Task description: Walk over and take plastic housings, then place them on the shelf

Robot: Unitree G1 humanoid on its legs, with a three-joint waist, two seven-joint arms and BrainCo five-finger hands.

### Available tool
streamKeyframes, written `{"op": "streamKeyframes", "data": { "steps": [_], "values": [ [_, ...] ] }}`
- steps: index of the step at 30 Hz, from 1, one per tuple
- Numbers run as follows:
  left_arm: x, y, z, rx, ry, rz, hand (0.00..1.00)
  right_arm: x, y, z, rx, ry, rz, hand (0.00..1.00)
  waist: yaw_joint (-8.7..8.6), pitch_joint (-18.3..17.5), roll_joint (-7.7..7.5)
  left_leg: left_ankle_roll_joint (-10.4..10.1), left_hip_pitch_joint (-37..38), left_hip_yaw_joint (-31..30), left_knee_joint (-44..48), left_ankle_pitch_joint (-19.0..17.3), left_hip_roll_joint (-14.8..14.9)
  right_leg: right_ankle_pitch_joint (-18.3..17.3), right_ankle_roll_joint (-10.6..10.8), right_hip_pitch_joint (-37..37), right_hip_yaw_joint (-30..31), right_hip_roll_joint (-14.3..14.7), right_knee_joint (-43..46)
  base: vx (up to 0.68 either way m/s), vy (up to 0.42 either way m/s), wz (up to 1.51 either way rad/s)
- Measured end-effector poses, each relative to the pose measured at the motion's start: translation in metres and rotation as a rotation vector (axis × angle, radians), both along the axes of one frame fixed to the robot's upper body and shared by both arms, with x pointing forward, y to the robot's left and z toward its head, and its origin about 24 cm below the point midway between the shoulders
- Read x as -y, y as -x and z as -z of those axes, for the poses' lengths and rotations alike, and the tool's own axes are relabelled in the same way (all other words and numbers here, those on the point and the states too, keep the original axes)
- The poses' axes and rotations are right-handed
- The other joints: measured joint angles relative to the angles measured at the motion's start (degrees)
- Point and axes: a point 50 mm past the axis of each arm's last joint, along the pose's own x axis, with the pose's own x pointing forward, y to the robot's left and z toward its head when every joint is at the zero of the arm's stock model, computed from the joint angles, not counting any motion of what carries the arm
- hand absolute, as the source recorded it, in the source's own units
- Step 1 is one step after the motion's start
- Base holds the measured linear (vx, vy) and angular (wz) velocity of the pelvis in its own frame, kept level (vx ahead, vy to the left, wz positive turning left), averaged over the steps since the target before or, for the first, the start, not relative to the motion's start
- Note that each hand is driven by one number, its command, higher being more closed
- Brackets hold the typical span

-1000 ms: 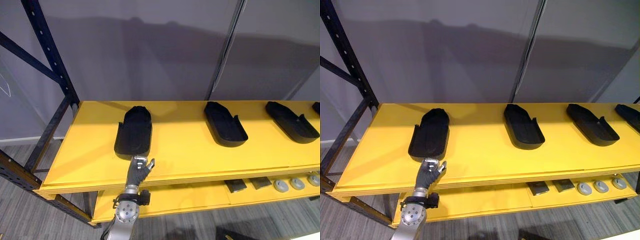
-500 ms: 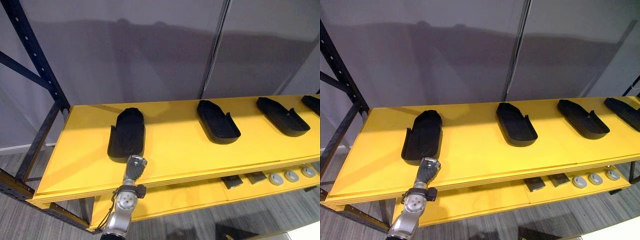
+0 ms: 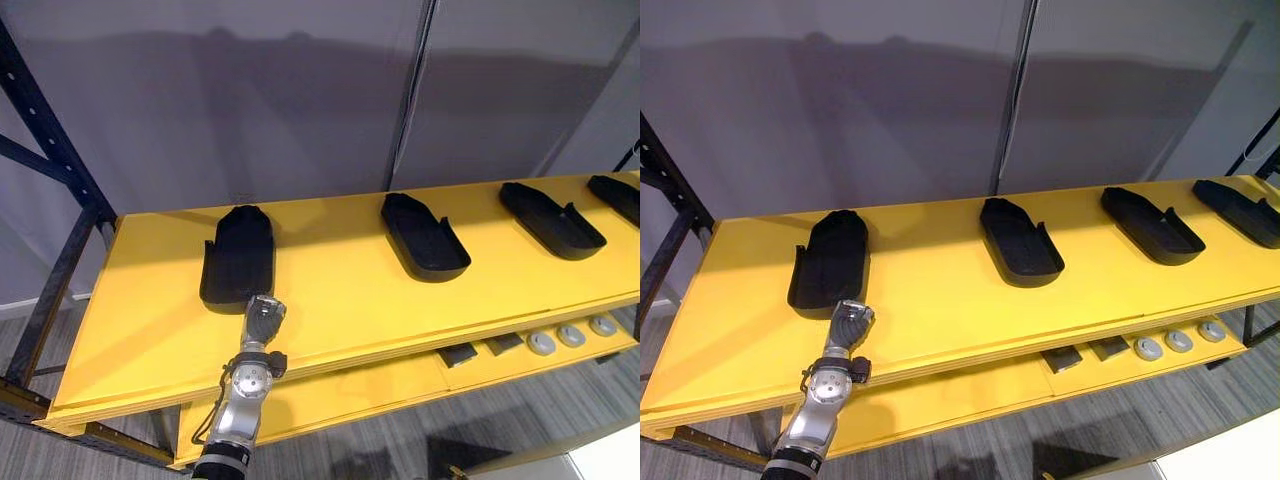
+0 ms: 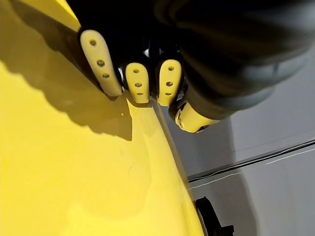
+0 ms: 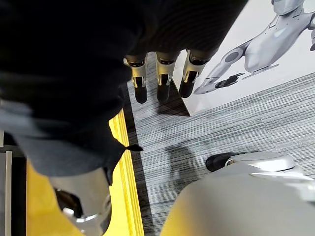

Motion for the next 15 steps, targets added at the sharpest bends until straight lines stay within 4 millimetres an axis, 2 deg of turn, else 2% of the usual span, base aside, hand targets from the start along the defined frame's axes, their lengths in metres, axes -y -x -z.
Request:
{"op": "streamKeyframes", "data": {
  "steps": [5,8,10,15],
  "values": [
    [0.000,0.000,-0.002,0.011,0.002,0.001,1.00,0.001,-0.001,0.000,0.001,0.004,-0.001,0.00,-0.17,0.09,-0.06,0.03,0.02,-0.04,0.00,-0.09,-0.03,0.08,-0.11,0.09,-0.02,-0.03,-0.11,0.00,0.000,0.00],
    [-0.002,0.008,-0.009,0.040,0.029,0.002,1.00,0.001,-0.003,-0.001,0.006,0.004,-0.003,0.00,-0.71,0.49,-0.05,0.04,0.01,-0.09,0.00,-0.09,-0.09,0.09,-0.12,0.11,-0.09,-0.09,-0.12,0.00,0.000,0.00],
    [-0.002,0.015,-0.023,0.101,0.051,0.018,1.00,0.002,-0.001,0.000,0.001,0.005,-0.002,0.00,-0.63,0.86,-0.06,0.06,-0.01,-0.17,0.01,-0.08,-0.19,0.09,-0.12,0.35,-0.19,-0.18,-0.10,0.00,0.000,0.02],
    [-0.008,0.036,-0.102,0.478,0.122,0.040,1.00,0.004,0.005,0.002,-0.025,0.006,0.002,0.00,0.63,1.07,-0.01,0.34,0.22,-1.37,1.00,-0.26,-0.44,0.09,-0.10,2.02,-0.02,-0.45,-0.09,-0.02,0.008,0.12]
  ]
}}
